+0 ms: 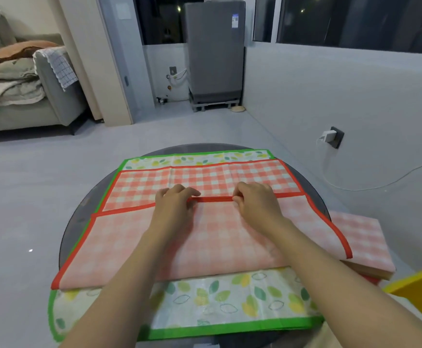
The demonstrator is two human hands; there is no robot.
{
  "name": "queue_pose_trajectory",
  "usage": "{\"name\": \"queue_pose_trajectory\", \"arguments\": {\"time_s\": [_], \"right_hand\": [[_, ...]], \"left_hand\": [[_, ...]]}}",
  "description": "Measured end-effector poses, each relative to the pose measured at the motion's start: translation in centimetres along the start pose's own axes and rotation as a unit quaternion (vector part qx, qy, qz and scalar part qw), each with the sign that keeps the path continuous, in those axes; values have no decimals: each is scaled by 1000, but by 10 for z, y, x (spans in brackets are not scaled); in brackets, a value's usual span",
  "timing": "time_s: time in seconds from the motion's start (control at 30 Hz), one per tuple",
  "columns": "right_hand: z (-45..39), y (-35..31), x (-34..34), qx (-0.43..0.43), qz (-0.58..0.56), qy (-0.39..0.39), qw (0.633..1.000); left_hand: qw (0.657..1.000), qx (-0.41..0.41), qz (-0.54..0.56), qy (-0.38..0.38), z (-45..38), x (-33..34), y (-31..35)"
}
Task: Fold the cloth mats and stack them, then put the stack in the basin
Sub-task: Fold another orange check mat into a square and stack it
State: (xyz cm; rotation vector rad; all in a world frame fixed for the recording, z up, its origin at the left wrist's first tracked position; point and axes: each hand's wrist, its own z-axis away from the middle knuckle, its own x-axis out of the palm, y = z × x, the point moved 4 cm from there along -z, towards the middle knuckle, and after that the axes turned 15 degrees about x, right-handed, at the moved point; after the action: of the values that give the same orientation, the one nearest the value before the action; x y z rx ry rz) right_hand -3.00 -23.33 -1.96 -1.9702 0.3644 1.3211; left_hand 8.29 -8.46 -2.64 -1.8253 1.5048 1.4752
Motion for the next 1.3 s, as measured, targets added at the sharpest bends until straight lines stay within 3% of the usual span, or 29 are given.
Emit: {"name": "queue_pose_trajectory", "arguments": {"time_s": [0.4, 0.67, 1.03, 1.3], "right_hand": [[16, -11, 4, -16, 36, -13, 999], [83, -37, 23, -72, 76, -166, 981], [92, -18, 42, -40, 129, -186, 973], [84, 44, 17, 36, 138, -158, 977]], "left_hand": [[997, 33, -65, -10, 12, -1, 20], [970, -25, -110, -216, 79, 10, 50], [975, 33, -92, -201, 89, 25, 34], [974, 35, -95, -205, 89, 27, 33]]}}
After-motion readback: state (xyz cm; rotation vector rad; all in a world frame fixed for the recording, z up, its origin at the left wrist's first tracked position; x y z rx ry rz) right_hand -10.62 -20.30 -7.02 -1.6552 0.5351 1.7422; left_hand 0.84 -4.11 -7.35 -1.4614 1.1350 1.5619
